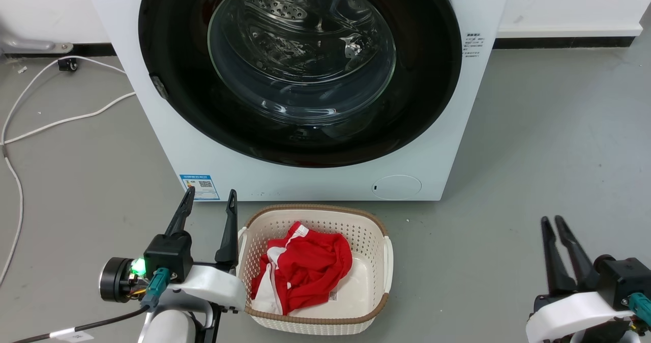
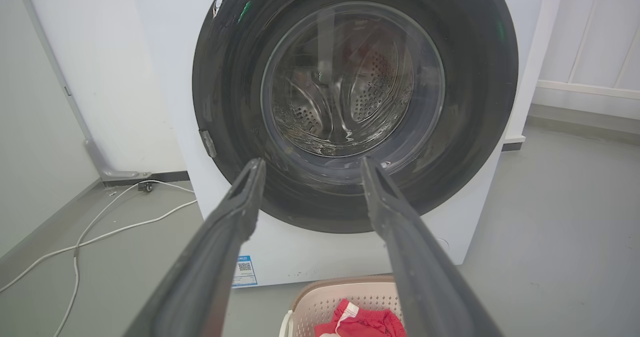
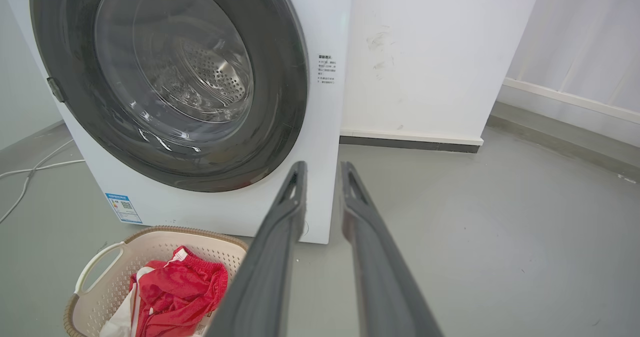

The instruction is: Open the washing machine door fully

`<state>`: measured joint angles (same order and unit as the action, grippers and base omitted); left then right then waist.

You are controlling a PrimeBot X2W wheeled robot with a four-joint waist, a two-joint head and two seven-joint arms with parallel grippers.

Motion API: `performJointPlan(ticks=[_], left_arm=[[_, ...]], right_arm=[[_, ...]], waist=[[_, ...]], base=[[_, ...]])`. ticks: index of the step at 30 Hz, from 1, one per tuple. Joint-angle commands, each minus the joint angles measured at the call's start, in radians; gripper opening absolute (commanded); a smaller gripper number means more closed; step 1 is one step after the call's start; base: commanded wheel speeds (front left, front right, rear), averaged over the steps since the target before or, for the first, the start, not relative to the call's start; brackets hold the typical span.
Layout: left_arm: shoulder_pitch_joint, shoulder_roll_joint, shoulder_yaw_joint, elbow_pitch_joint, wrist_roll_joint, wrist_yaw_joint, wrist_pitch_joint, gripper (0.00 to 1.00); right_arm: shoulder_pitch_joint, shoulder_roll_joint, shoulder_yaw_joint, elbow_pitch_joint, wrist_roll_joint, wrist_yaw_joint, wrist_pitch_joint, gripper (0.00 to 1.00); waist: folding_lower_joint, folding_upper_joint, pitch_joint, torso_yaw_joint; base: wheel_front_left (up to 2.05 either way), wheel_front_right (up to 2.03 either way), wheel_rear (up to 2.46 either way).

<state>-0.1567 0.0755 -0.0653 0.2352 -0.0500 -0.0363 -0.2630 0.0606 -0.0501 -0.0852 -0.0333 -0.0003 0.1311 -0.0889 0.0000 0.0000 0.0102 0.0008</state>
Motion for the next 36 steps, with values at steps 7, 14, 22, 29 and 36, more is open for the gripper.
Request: performJointPlan(ticks=[7, 14, 22, 29, 36], left_arm=[[-0.006, -0.003, 0.002, 0.006, -0.005, -0.002, -0.003, 1.00], [-0.005, -0.005, 0.002, 0.004, -0.006, -0.001, -0.003, 1.00], [-0.005, -0.007, 0.001, 0.005, -0.011, 0.000, -0.003, 1.00], [-0.013, -0.008, 0.005, -0.004, -0.013, -0.002, -0.003, 1.00], [-0.035, -0.007, 0.012, -0.020, -0.013, -0.007, -0.003, 1.00]], right_arm=[[-0.010, 0.000, 0.002, 0.011, 0.036, -0.001, -0.014, 0.00], [-0.030, 0.000, -0.022, 0.053, 0.401, -0.001, -0.055, 0.00], [-0.113, 0.000, -0.042, 0.148, 1.167, -0.001, -0.124, 0.00], [-0.242, 0.000, -0.106, 0.174, 1.515, -0.001, -0.087, 0.00], [-0.461, -0.076, -0.161, 0.285, 1.628, -0.001, -0.026, 0.00]], waist=[[0.0000, 0.0000, 0.000, -0.001], [0.0000, 0.0000, 0.001, -0.001], [0.0000, 0.0000, 0.002, 0.000], [0.0000, 0.0000, 0.020, -0.007], [0.0000, 0.0000, 0.057, -0.006]], base=[[0.00, 0.00, 0.00], [0.00, 0.00, 0.00], [0.00, 0.00, 0.00], [0.00, 0.00, 0.00], [0.00, 0.00, 0.00]])
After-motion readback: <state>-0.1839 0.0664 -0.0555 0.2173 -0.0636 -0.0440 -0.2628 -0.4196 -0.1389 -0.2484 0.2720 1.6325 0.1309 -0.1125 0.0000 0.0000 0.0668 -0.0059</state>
